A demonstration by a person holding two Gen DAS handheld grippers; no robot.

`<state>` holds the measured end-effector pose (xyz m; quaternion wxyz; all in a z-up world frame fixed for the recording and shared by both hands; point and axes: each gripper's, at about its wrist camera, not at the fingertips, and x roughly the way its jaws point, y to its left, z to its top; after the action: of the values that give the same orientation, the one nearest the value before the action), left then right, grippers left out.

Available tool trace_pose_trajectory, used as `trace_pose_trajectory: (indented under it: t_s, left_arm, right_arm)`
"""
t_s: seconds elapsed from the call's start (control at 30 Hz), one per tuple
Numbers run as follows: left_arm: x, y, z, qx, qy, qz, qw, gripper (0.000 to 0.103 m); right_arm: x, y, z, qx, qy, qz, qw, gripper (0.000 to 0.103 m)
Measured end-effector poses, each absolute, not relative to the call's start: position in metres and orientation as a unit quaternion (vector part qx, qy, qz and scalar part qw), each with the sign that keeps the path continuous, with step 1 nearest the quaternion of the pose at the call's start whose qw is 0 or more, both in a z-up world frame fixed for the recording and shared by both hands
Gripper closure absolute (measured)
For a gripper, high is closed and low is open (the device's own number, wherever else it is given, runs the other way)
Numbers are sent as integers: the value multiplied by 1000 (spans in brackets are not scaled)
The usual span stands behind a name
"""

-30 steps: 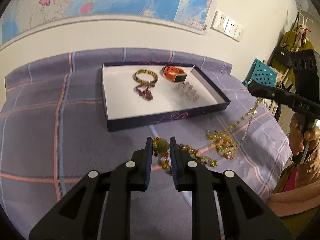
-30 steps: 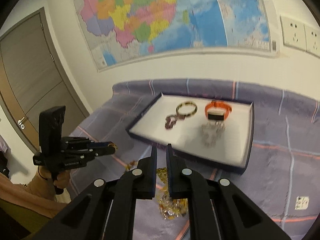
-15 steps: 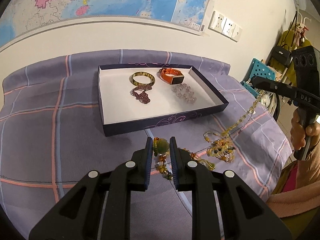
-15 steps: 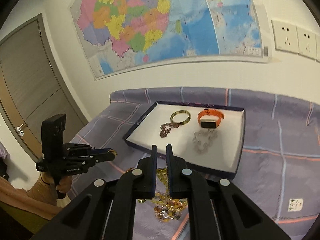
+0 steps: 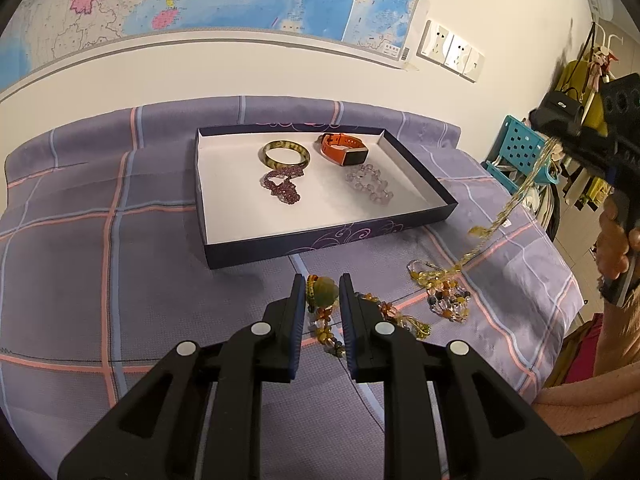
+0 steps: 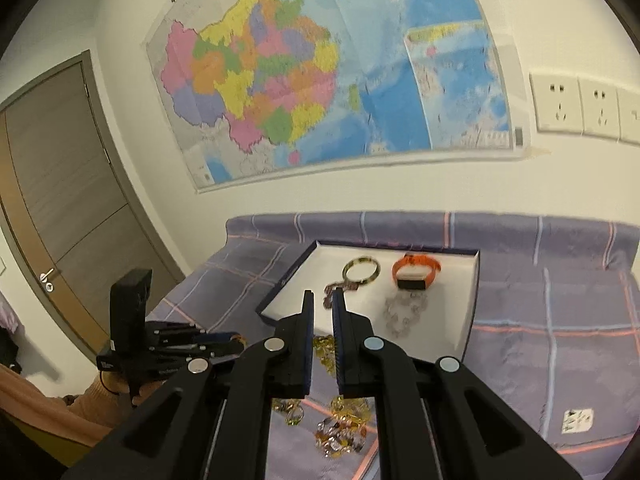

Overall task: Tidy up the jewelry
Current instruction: 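Lift both necklaces toward the box lid with both tools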

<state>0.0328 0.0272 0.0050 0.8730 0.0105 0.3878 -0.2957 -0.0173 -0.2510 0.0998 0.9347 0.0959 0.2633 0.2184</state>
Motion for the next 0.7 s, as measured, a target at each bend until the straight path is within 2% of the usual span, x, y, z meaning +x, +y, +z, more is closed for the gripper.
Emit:
trace_pose_trajectory:
  t_s: [0.7]
  left_arm:
    - [49, 16, 34, 30, 360, -303, 882, 86]
  right_arm:
    - [4, -244, 161, 63, 202, 217, 953, 96]
